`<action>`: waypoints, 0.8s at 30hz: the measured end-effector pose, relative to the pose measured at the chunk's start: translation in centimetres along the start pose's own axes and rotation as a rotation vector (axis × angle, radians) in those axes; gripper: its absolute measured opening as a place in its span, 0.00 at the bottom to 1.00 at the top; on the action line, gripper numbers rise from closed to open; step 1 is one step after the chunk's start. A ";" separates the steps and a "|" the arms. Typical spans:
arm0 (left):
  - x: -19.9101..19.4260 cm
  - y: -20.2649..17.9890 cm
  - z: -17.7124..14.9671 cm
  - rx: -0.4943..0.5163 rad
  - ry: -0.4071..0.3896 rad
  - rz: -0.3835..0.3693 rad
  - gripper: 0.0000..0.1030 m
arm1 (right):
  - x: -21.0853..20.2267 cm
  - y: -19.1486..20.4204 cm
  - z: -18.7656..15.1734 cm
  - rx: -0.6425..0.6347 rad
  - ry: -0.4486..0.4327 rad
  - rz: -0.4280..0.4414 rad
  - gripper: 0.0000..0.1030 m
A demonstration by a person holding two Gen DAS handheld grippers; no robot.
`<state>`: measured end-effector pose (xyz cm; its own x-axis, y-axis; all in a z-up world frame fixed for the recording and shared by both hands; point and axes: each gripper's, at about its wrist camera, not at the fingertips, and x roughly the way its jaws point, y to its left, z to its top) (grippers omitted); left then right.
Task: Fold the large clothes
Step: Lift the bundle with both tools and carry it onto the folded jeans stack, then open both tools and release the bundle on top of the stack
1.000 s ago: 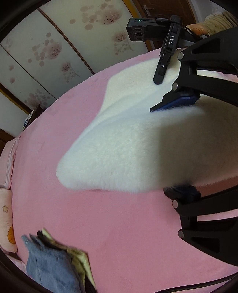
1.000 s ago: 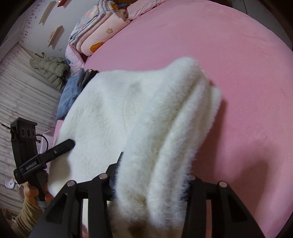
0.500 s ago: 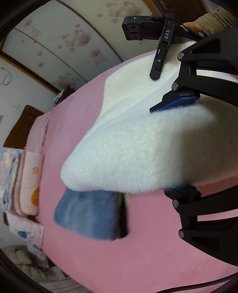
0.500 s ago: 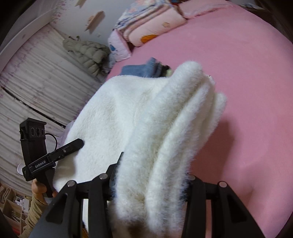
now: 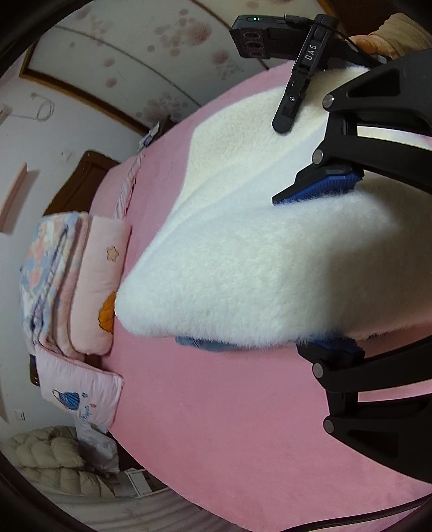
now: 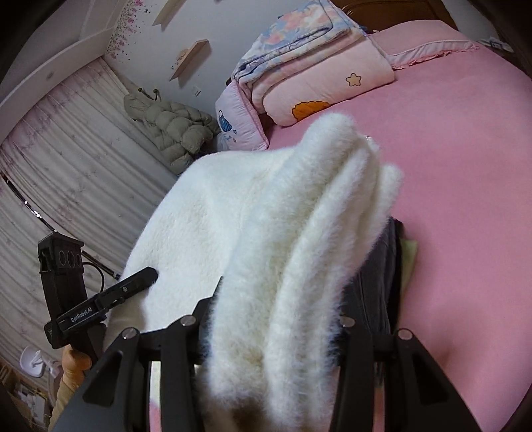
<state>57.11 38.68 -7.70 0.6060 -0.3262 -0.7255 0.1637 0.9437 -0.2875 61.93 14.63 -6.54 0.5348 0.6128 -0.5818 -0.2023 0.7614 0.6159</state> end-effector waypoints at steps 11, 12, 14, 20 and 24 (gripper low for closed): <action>8.1 3.6 -4.1 -0.052 -0.011 0.058 0.78 | 7.3 -6.1 -2.7 0.031 0.076 -0.139 0.64; 7.9 3.1 -4.1 -0.048 -0.019 0.087 0.83 | 7.4 -6.0 -2.3 0.025 0.092 -0.146 0.64; 6.7 2.4 -4.3 -0.041 -0.036 0.166 0.92 | 7.0 -4.8 -1.3 0.002 0.115 -0.201 0.66; 1.2 -0.7 -4.8 -0.077 -0.086 0.280 0.95 | 1.5 -1.3 -1.4 -0.107 0.139 -0.271 0.66; -3.1 -4.0 -5.5 -0.063 -0.078 0.302 0.95 | -2.9 1.1 -2.6 -0.169 0.139 -0.322 0.66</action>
<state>50.35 35.62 -7.76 0.6785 -0.0246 -0.7342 -0.0793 0.9911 -0.1065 57.98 14.20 -5.59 0.4789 0.3507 -0.8047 -0.1804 0.9365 0.3008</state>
